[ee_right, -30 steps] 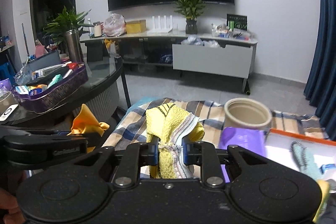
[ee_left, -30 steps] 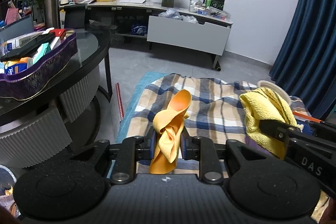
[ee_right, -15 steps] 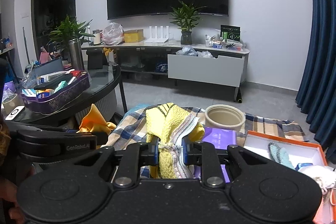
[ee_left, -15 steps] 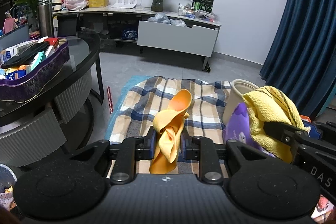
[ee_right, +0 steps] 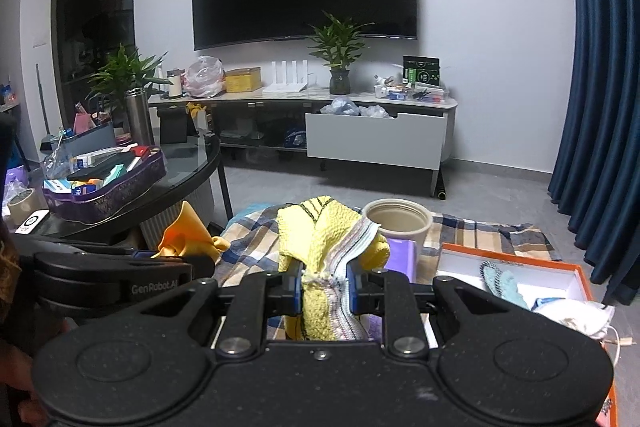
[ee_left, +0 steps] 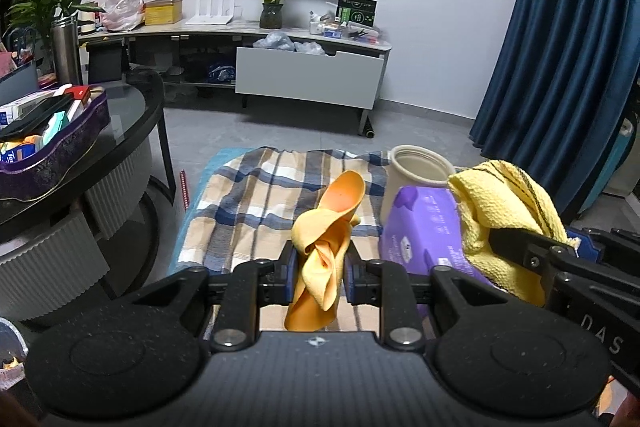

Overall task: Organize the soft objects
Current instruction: 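Lift the orange glove in the left tool while the right lifts the yellow towel toward the box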

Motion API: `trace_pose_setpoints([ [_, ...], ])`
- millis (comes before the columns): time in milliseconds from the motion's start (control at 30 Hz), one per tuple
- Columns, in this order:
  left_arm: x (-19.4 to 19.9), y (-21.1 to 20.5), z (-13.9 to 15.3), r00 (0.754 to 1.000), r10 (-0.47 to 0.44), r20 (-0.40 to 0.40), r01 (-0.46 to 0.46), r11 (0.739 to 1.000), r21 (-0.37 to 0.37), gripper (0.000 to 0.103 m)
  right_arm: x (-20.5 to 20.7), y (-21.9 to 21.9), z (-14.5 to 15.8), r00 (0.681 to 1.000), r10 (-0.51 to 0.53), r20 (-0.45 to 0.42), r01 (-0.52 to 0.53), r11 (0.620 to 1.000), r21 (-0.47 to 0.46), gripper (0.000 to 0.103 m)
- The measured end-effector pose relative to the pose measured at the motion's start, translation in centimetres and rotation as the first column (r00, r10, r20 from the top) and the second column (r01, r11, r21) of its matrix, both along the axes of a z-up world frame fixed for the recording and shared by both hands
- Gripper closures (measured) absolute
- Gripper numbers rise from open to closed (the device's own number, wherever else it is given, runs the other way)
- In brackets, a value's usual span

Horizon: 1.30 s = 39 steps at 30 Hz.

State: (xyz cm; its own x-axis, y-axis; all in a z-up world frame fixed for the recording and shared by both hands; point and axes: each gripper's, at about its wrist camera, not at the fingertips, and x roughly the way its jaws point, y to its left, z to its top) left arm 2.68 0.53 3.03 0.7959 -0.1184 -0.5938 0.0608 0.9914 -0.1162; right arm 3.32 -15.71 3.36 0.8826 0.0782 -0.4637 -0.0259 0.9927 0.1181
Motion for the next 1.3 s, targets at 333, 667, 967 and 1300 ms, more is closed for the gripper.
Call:
trace_pose_setpoints([
  [333,-0.9,-1.8,0.1,0.998,-0.056,0.012,0.056,0.998,-0.003,0.079,-2.0,-1.5,0.4,0.999,-0.04,0.011,0.04,0.999,0.002,0.078],
  [667,-1.6,-3.0,0.0,0.995,-0.098,0.016,0.098,0.995,-0.004,0.079,-3.4,-2.1,0.4,0.998,-0.064,0.01,0.064,0.998,-0.004,0.078],
  [967,-1.7,-4.1,-0.2,0.992,-0.129,0.012,0.129,0.992,-0.005,0.079,-4.0,-2.9,0.5,0.996,-0.086,0.007,0.086,0.996,-0.004,0.078],
  [1300,-1.9,-5.4,-0.2,0.987,-0.163,0.016,0.163,0.987,-0.003,0.079,-4.7,-4.2,0.5,0.993,-0.121,0.013,0.121,0.993,0.0,0.078],
])
